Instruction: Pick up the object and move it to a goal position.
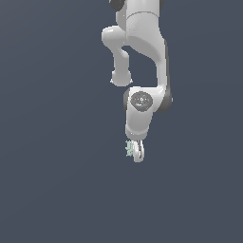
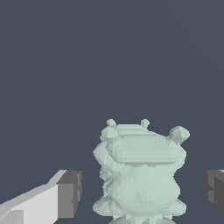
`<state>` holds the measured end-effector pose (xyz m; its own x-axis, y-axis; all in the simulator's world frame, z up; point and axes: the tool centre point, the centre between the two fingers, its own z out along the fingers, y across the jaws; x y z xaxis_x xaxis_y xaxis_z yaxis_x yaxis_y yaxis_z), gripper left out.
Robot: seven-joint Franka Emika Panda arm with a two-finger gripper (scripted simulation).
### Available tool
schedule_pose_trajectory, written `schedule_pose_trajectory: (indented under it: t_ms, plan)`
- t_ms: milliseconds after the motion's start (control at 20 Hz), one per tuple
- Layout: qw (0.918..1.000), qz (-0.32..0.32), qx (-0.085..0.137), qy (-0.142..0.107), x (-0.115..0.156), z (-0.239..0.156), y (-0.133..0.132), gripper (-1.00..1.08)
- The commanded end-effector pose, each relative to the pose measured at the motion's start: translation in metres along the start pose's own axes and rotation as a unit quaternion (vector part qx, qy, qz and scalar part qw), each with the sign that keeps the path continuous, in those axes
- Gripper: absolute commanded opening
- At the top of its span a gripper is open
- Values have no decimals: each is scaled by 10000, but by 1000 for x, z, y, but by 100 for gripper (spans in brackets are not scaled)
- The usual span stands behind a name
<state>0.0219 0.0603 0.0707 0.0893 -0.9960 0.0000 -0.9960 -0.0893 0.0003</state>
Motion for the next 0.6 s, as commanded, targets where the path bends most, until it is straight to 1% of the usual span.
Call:
schedule_pose_trajectory:
  t_ms: [0, 250, 300, 550]
  plan:
    - [10000, 5, 1, 0, 0, 11, 0, 100]
    - [10000, 5, 2, -1, 0, 17, -1, 100]
    - [10000, 5, 2, -1, 0, 17, -1, -100]
    - [10000, 5, 2, -1, 0, 17, -1, -100]
